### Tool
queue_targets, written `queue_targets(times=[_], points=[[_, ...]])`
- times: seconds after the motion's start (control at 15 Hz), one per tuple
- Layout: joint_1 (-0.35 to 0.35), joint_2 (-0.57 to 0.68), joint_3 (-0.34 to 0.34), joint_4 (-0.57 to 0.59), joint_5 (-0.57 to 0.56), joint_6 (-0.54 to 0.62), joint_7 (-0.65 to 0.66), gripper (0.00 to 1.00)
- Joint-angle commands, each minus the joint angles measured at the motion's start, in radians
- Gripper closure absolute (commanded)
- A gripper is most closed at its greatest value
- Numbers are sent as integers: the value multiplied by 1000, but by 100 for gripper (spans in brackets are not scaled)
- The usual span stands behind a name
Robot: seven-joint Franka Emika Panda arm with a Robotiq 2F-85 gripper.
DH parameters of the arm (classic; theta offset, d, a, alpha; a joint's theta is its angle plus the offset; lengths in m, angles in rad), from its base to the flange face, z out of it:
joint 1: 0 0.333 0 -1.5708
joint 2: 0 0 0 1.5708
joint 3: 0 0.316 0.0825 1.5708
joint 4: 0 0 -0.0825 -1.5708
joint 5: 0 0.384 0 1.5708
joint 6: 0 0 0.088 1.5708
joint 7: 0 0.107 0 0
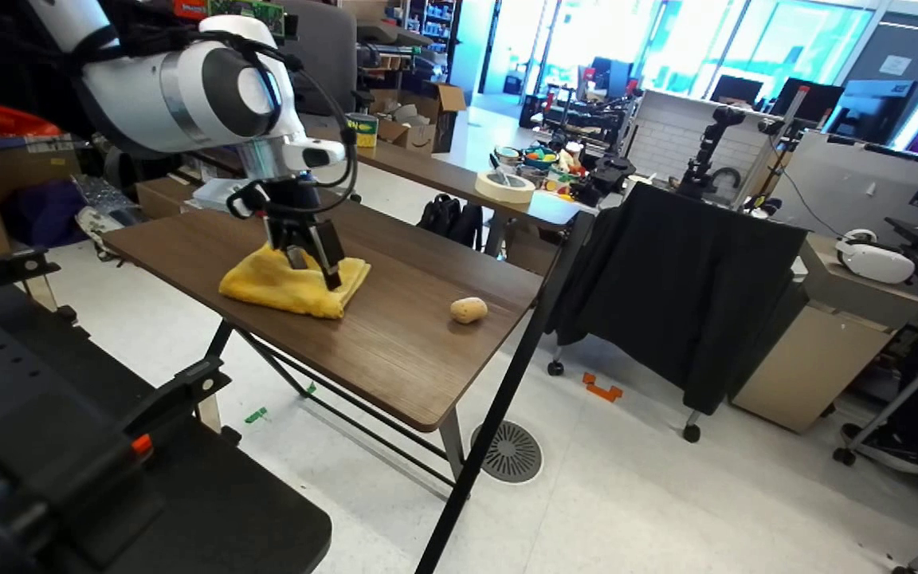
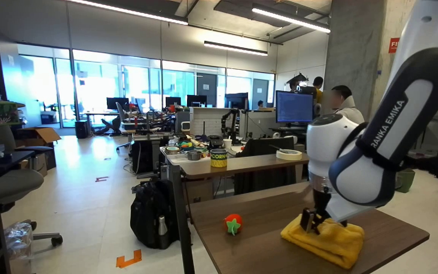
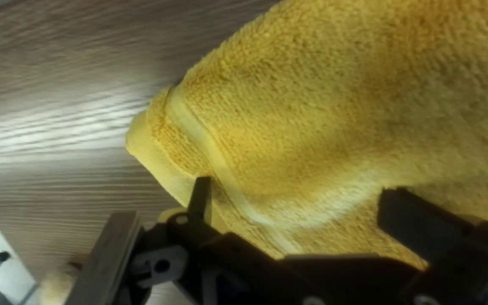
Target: Wipe the table with the orange towel
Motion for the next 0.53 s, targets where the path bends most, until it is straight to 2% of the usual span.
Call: queue_targets(times=[0.0, 0.13, 0.27, 0.47], points=[[-23, 93, -117, -30, 0, 32, 91, 0], [-57, 147, -162, -42, 16, 22, 128, 0], [-74, 142, -171, -33, 41, -37, 166, 0], [-96, 28, -96, -87, 57, 4, 122, 0]])
